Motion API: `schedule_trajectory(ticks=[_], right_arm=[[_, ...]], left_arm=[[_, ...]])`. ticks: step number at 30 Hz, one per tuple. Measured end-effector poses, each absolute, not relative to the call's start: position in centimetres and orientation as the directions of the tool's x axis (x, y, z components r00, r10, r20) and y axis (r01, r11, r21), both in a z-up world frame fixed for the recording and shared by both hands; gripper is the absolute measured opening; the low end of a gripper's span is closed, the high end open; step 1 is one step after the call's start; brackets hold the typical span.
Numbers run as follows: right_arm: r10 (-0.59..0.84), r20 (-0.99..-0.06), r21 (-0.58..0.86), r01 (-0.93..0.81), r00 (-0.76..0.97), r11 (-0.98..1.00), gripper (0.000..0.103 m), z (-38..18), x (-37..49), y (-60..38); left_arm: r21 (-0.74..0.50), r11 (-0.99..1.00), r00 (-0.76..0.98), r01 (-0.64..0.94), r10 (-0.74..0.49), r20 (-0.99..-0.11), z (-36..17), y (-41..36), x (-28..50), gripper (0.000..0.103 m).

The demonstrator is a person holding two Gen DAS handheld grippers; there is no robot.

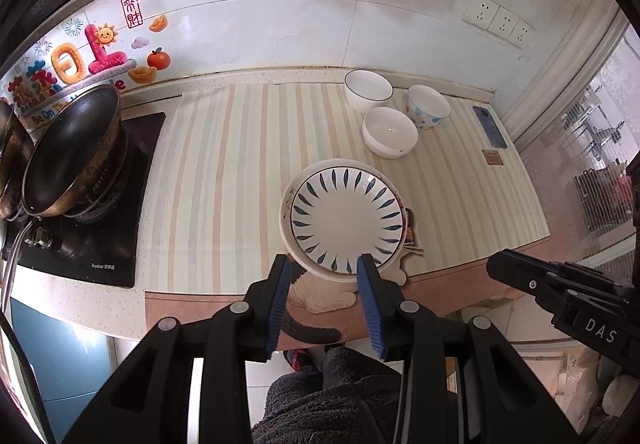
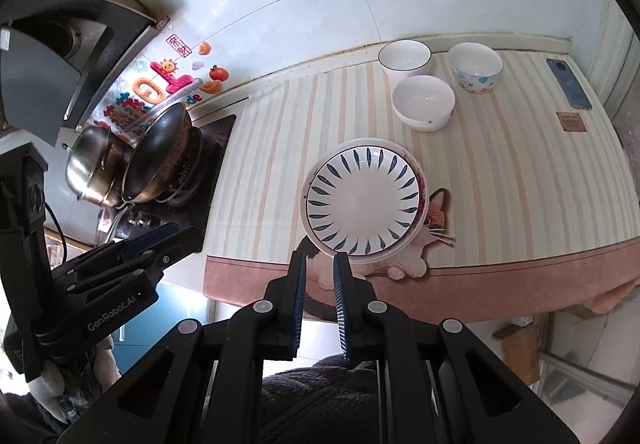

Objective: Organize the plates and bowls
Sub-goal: 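Reach the right gripper to the red-flower white bowl and grasp its rim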

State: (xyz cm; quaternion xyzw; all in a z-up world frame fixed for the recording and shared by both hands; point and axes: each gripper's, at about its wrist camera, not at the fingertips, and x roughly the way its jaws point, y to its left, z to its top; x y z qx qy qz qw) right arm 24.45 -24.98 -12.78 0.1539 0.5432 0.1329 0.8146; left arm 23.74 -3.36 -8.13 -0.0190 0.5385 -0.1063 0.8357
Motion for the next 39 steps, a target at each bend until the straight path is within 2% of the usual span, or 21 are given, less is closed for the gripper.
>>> schedule_trajectory(ticks=[1,2,3,5,12,18,22,26,35,37,39], right_arm=[[0.386,-0.844,0.4,-0.042,0.372,0.916,0.017,-12.9,24.6,-25.2],[0.39,-0.843,0.408,-0.034,0.371,0.912,0.026,-13.0,24.7,-25.5],[0.393,-0.844,0.411,-0.029,0.366,0.911,0.043,-13.3,25.2,-25.8],[0.396,-0.846,0.421,-0.009,0.357,0.907,0.055,-13.9,25.9,-26.6],[0.394,-0.847,0.432,0.029,0.357,0.901,0.055,-16.7,30.5,-31.0],[0.378,-0.869,0.42,0.071,0.319,0.905,0.055,-21.5,38.2,-36.5],[0.404,-0.875,0.44,0.09,0.268,0.894,0.055,-25.8,44.6,-40.1],[0.446,-0.874,0.471,0.106,0.194,0.876,0.055,-30.2,50.1,-41.9],[0.512,-0.854,0.521,0.128,0.098,0.844,0.055,-37.2,57.7,-43.1],[0.525,-0.845,0.534,0.129,0.099,0.835,0.049,-38.0,58.5,-42.9],[0.537,-0.837,0.547,0.124,0.101,0.828,0.029,-38.5,58.9,-43.0]], left_arm=[[-0.148,0.977,0.394,0.155,-0.199,-0.897,-8.3,-3.4,24.1,0.035],[-0.155,0.976,0.391,0.15,-0.203,-0.898,-8.6,-3.5,24.5,0.035],[-0.164,0.976,0.387,0.14,-0.207,-0.899,-9.0,-3.7,25.2,0.035],[-0.169,0.979,0.376,0.116,-0.201,-0.905,-9.8,-3.9,26.3,0.035],[-0.22,0.975,0.328,0.026,-0.217,-0.92,-13.4,-6.3,32.7,0.035],[-0.217,0.976,0.26,-0.036,-0.2,-0.945,-17.8,-10.6,39.9,0.035],[-0.299,0.949,0.165,-0.103,-0.28,-0.946,-22.4,-12.7,45.1,0.035],[-0.318,0.934,0.117,-0.162,-0.302,-0.946,-26.1,-14.0,49.0,0.035],[-0.368,0.909,0.078,-0.194,-0.359,-0.93,-30.1,-16.0,53.8,0.034],[-0.353,0.921,0.089,-0.164,-0.342,-0.935,-30.2,-16.5,54.3,0.032],[-0.347,0.928,0.105,-0.134,-0.335,-0.936,-30.1,-16.8,54.7,0.031]])
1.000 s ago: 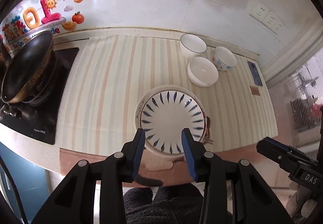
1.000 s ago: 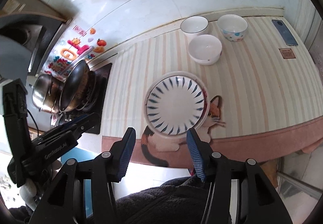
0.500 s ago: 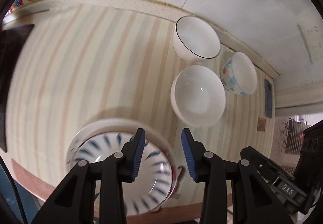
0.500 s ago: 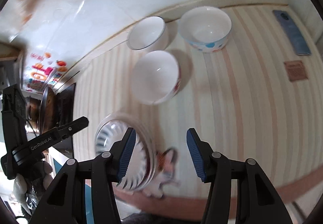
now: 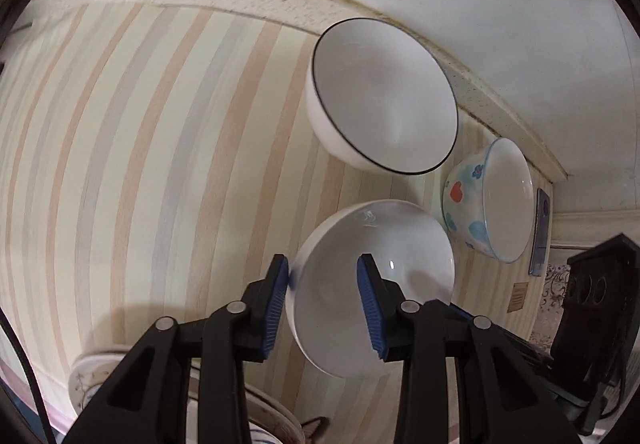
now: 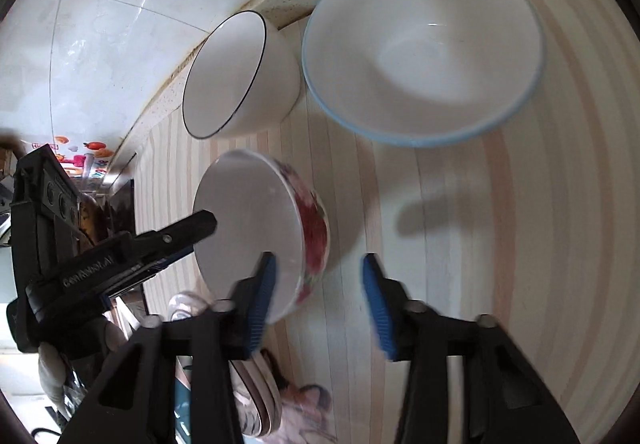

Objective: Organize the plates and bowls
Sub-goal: 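Reach the right gripper to the red-flower white bowl and grasp its rim, then lift the red-flower bowl with the right gripper toward the blue-dot bowl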

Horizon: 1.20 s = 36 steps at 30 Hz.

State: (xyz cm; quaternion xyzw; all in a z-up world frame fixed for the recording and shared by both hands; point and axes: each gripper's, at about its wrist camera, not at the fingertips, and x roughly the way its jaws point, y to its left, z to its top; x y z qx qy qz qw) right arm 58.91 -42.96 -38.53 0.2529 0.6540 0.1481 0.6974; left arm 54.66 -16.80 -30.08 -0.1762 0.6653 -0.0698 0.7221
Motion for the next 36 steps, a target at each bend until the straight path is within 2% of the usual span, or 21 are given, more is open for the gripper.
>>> schedule_trajectory(ticks=[2,7,19,23,26,30,36], right_arm=[[0.549,-0.829,0.559,0.113,0.109,0.822,0.019,-39.0,59.5,-42.7],[0.521,-0.844,0.532,0.088,0.126,0.842,0.015,-38.8,59.8,-42.1],[0.515,-0.851,0.523,0.076,0.104,0.849,0.015,-36.0,57.2,-44.0],[0.525,-0.847,0.531,0.068,0.086,0.845,0.016,-35.1,54.4,-45.4],[0.528,-0.847,0.531,0.05,0.064,0.846,0.016,-34.8,52.0,-45.6],[0.437,-0.897,0.44,0.043,0.058,0.897,0.016,-36.4,50.1,-45.5],[0.492,-0.87,0.494,0.118,0.047,0.862,0.015,-39.2,49.0,-47.1]], left_arm=[[-0.334,0.935,0.098,-0.116,-0.324,-0.941,-30.1,-17.0,54.9,0.03],[-0.303,0.95,0.103,-0.068,-0.296,-0.95,-29.7,-17.8,54.8,0.03],[-0.281,0.959,0.12,0.021,-0.282,-0.952,-27.0,-20.6,50.6,0.03],[-0.341,0.938,0.107,0.064,-0.346,-0.932,-26.1,-22.4,48.1,0.029],[-0.284,0.947,0.109,0.15,-0.301,-0.947,-26.2,-24.7,46.6,0.03],[-0.251,0.959,0.09,0.134,-0.264,-0.96,-27.9,-24.6,46.1,0.03],[-0.299,0.952,0.075,0.059,-0.303,-0.95,-28.1,-21.9,46.9,0.031]])
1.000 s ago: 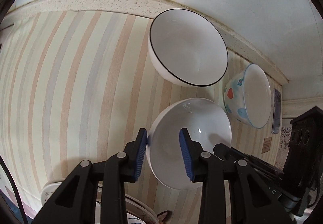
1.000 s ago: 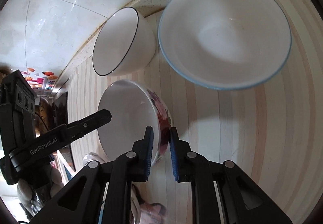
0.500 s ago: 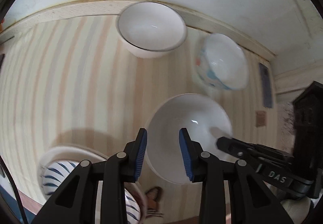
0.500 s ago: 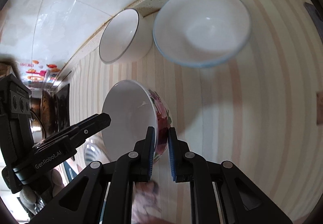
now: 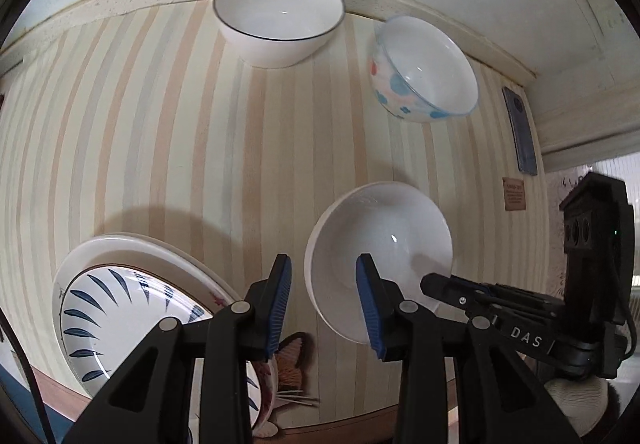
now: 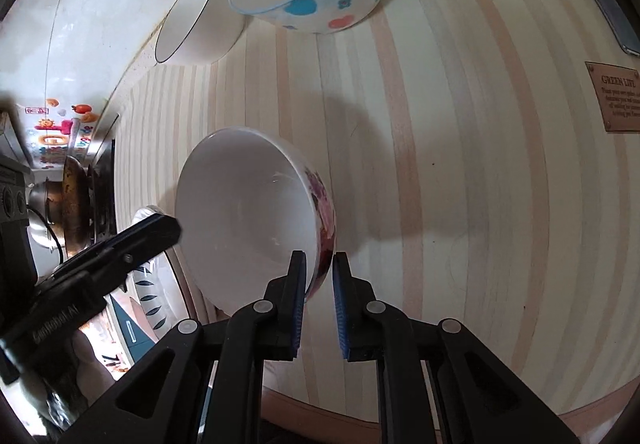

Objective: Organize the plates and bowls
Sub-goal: 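Lift the red-flower bowl with the right gripper toward the blue-dot bowl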

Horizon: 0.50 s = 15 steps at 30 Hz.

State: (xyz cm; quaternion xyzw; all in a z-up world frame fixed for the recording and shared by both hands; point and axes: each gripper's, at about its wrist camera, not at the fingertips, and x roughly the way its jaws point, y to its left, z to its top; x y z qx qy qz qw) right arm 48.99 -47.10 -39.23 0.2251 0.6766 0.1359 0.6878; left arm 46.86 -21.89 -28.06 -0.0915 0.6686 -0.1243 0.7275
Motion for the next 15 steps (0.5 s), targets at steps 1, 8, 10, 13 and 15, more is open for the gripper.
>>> schedule_trajectory(ticks=[1,8,10,13,15], right_arm=[[0.503,-0.863,0.505,0.121,0.05,0.854,0.015,-39.2,48.9,-47.2],[0.535,-0.844,0.533,0.174,0.038,0.828,0.015,-40.2,49.3,-47.3],[0.534,-0.845,0.532,0.178,0.039,0.828,0.015,-40.3,49.5,-47.2],[0.538,-0.842,0.536,0.183,0.042,0.824,0.015,-40.2,49.7,-48.9],[0.531,-0.846,0.531,0.175,0.051,0.829,0.015,-39.9,49.6,-48.8]], left_arm=[[-0.303,0.952,0.075,0.045,-0.305,-0.949,-28.1,-21.5,47.1,0.031],[-0.298,0.953,-0.033,0.057,-0.296,-0.955,-30.9,-21.5,48.3,0.031],[-0.295,0.953,-0.047,0.066,-0.292,-0.955,-31.5,-22.0,48.3,0.03],[-0.335,0.94,-0.051,0.069,-0.332,-0.942,-31.5,-22.6,47.8,0.027],[-0.308,0.946,-0.032,0.099,-0.306,-0.951,-31.1,-23.4,47.2,0.026]])
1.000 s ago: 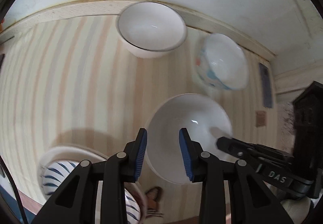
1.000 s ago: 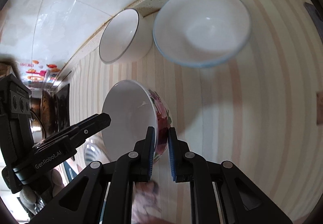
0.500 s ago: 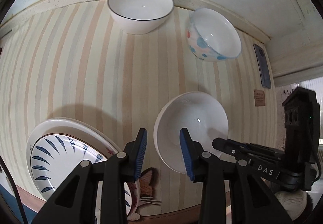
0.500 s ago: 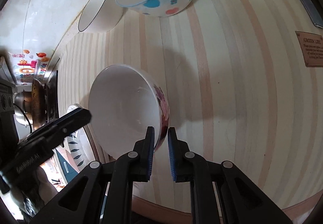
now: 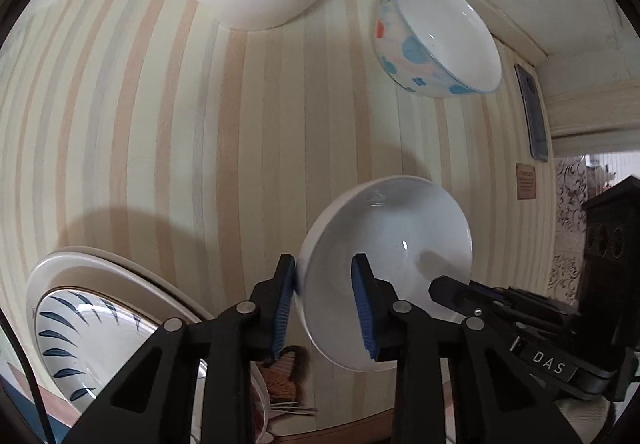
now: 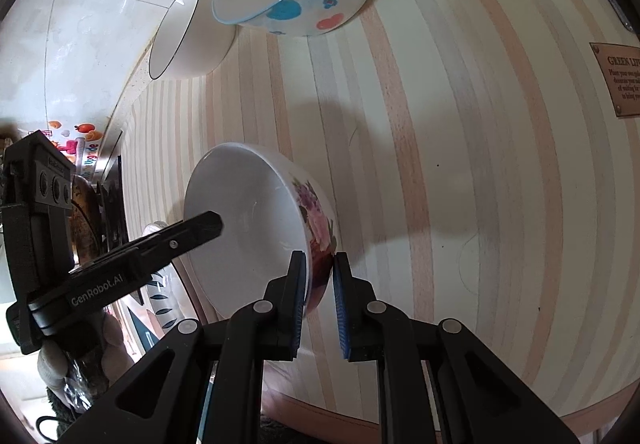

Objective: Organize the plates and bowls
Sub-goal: 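Lift the red-flower bowl with the right gripper toward the blue-dot bowl, then lower the red-flower bowl into the blue-dot bowl and grip both rims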

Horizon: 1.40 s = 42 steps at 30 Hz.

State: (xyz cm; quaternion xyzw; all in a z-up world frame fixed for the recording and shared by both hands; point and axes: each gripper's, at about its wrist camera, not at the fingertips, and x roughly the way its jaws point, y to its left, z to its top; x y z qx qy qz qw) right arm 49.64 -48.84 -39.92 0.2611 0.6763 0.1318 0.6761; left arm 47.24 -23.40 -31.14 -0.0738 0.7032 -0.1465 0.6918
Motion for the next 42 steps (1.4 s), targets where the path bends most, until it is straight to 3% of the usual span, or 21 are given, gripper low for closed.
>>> schedule_trajectory(ticks=[24,29,32,34,35,36,38,42], right_arm=[[0.501,-0.865,0.498,0.17,0.026,0.85,0.015,-38.9,44.5,-51.3],[0.518,-0.855,0.511,0.181,0.009,0.84,0.015,-38.2,44.6,-52.3],[0.518,-0.854,0.518,0.183,0.053,0.835,0.015,-35.8,45.4,-54.2],[0.516,-0.851,0.526,0.179,0.099,0.832,0.016,-34.0,46.7,-55.6],[0.515,-0.848,0.53,0.176,0.125,0.83,0.021,-33.2,47.8,-56.2],[0.511,-0.847,0.53,0.177,0.147,0.829,0.033,-32.7,48.8,-56.7],[0.488,-0.851,0.519,0.171,0.196,0.837,0.042,-32.0,51.8,-57.4],[0.492,-0.839,0.534,0.174,0.233,0.828,0.042,-32.2,56.9,-58.0]], left_arm=[[-0.285,0.945,-0.066,0.161,-0.278,-0.958,-30.9,-27.6,41.9,0.026],[-0.301,0.944,0.019,0.133,-0.307,-0.952,-26.1,-26.4,42.7,0.028],[-0.297,0.948,0.092,0.116,-0.308,-0.947,-23.5,-25.8,45.2,0.037],[-0.286,0.952,0.133,0.11,-0.299,-0.945,-22.7,-25.8,47.9,0.039],[-0.274,0.956,0.144,0.105,-0.287,-0.947,-22.8,-26.0,49.3,0.039],[-0.278,0.956,0.147,0.096,-0.289,-0.946,-23.0,-26.4,51.0,0.039],[-0.283,0.956,0.141,0.076,-0.292,-0.946,-23.8,-26.8,53.6,0.039],[-0.305,0.951,0.104,0.043,-0.308,-0.946,-26.6,-27.8,58.5,0.039]])
